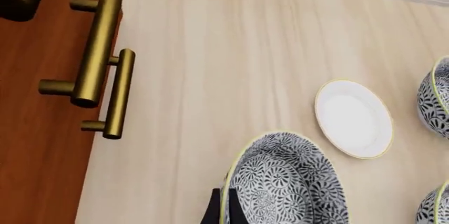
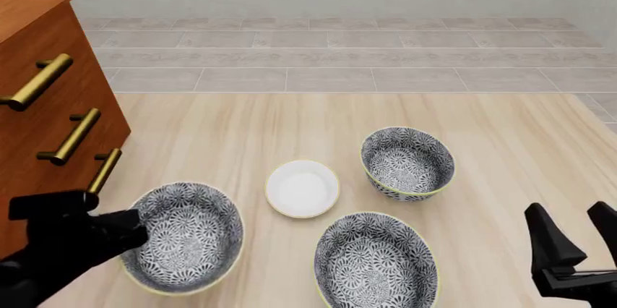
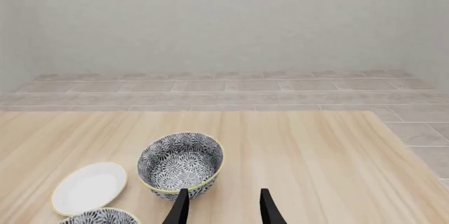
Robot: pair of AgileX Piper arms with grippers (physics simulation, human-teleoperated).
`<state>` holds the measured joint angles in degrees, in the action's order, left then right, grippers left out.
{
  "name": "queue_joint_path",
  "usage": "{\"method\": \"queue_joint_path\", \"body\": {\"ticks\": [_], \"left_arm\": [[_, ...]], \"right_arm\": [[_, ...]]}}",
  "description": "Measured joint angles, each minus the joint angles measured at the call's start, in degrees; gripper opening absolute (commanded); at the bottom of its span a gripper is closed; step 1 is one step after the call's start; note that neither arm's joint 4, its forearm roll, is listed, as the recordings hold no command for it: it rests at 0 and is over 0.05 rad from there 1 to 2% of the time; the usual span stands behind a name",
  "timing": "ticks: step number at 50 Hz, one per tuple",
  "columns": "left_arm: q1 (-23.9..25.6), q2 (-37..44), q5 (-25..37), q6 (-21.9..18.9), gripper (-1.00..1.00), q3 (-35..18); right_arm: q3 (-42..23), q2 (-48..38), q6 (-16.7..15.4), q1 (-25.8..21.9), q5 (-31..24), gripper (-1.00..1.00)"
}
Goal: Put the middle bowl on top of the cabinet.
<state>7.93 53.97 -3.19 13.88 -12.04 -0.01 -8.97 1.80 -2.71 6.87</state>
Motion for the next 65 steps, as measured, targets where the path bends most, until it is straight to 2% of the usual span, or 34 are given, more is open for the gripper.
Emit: {"method": "queue_joint_path", "body": {"ticks": [24, 65], "left_arm": [[1.4, -0.3, 5.5, 9.0, -1.0, -4.2], [2.0, -1.3, 17.9, 14.5, -1.0, -16.2]], "right_arm": [[0.0, 0.0, 0.0, 0.0, 0.0, 1.0], [0.0, 0.4, 0.2, 0.2, -0.3, 1.0]]}}
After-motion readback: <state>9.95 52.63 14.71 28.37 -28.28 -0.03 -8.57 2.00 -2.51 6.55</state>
